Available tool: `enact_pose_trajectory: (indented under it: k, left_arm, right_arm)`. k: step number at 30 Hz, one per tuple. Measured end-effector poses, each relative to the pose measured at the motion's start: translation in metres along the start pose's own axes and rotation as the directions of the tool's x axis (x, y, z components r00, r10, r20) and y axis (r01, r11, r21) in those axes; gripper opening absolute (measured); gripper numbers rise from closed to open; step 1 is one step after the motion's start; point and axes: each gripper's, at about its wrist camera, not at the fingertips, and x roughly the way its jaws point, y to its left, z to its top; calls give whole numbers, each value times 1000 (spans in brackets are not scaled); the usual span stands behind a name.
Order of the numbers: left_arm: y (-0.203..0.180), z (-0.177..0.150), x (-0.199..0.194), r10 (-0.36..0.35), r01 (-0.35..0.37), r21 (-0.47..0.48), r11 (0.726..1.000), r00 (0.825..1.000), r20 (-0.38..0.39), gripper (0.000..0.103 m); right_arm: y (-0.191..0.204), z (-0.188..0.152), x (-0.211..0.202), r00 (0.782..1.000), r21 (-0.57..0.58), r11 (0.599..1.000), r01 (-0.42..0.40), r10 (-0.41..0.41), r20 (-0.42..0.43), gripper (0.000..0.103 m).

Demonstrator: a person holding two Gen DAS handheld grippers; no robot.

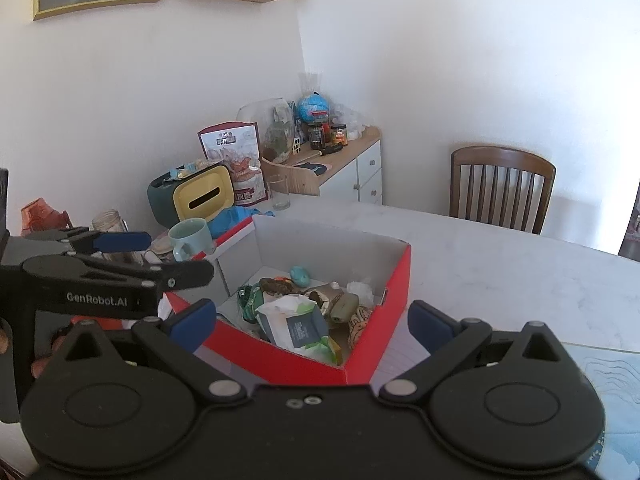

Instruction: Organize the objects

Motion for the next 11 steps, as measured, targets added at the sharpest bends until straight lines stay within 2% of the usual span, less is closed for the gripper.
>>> enact_pose_trajectory:
  k: [11]
  left_arm:
    - [-11, -7, -7, 3, -2, 8, 1000, 1000, -3, 103]
  right_arm:
    - [-4, -4, -7, 1000, 2, 1000, 11, -11, 4, 102]
